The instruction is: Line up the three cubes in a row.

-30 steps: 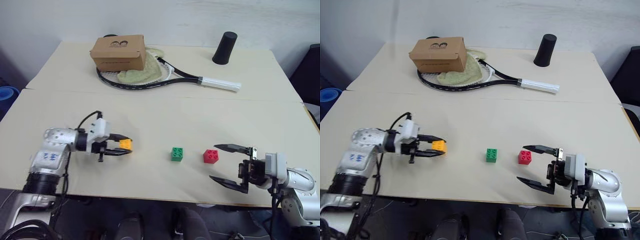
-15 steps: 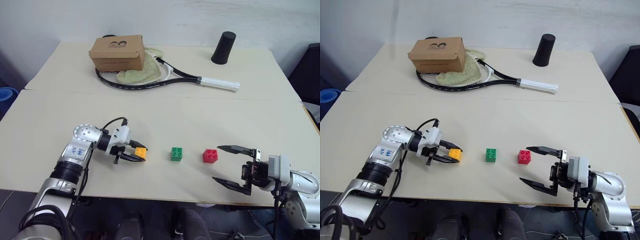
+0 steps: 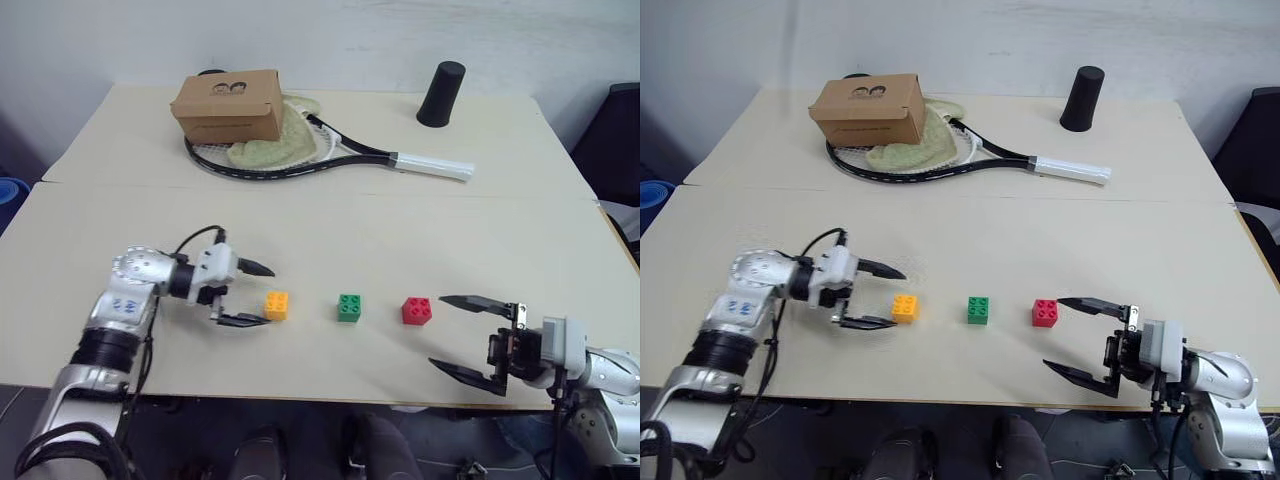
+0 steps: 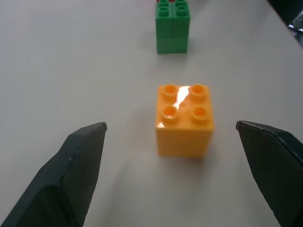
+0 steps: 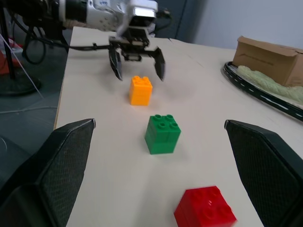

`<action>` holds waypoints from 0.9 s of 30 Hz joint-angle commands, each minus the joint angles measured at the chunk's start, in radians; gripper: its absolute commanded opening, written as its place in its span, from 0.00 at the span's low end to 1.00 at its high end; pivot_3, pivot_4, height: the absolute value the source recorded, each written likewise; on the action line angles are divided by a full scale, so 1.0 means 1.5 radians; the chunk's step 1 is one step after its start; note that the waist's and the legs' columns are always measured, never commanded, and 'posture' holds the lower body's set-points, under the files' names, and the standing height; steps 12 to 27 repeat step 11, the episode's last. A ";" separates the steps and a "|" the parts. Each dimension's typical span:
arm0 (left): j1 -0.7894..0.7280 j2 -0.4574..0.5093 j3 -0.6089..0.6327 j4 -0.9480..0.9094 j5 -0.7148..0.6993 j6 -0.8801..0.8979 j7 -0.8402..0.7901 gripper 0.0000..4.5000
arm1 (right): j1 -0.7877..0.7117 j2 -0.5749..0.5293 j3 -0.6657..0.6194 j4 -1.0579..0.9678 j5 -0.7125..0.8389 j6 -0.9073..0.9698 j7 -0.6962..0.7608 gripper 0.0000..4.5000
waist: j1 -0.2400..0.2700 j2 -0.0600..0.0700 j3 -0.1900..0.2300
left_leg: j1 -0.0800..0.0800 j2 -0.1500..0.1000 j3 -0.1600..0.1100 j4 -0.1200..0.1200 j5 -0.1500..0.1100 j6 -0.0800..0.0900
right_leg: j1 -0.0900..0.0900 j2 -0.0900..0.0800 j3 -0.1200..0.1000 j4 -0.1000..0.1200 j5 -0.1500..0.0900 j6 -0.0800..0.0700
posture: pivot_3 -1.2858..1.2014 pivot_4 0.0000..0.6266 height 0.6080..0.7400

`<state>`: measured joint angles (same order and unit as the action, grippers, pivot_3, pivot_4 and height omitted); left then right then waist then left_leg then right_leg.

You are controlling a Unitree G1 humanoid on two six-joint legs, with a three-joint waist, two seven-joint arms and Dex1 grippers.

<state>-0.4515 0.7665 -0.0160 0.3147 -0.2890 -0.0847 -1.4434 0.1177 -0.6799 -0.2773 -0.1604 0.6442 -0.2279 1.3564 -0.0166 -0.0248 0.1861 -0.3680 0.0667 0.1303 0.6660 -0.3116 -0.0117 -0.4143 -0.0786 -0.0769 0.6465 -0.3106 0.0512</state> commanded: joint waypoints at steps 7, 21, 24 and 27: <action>0.207 0.144 0.225 -0.086 -0.068 0.023 0.028 0.99 | -0.015 -0.138 -0.128 0.126 0.025 0.007 0.128 1.00 | 0.005 0.000 0.000 | 0.001 0.000 -0.001 0.000 -0.003 0.005 | 0.001 -0.001 0.000 -0.001 0.000 0.000 | 0.52 0.24 1.00; 0.210 0.135 0.246 -0.095 -0.070 0.026 0.067 0.99 | -0.066 -0.159 -0.115 0.227 -0.006 -0.025 0.162 1.00 | 0.011 0.000 0.000 | 0.001 0.000 -0.001 0.000 -0.003 0.005 | 0.001 -0.001 -0.001 -0.001 0.000 0.000 | 0.52 0.24 1.00; 0.210 0.135 0.246 -0.095 -0.070 0.026 0.067 0.99 | -0.066 -0.159 -0.115 0.227 -0.006 -0.025 0.162 1.00 | 0.011 0.000 0.000 | 0.001 0.000 -0.001 0.000 -0.003 0.005 | 0.001 -0.001 -0.001 -0.001 0.000 0.000 | 0.52 0.24 1.00; 0.210 0.135 0.246 -0.095 -0.070 0.026 0.067 0.99 | -0.066 -0.159 -0.115 0.227 -0.006 -0.025 0.162 1.00 | 0.011 0.000 0.000 | 0.001 0.000 -0.001 0.000 -0.003 0.005 | 0.001 -0.001 -0.001 -0.001 0.000 0.000 | 0.52 0.24 1.00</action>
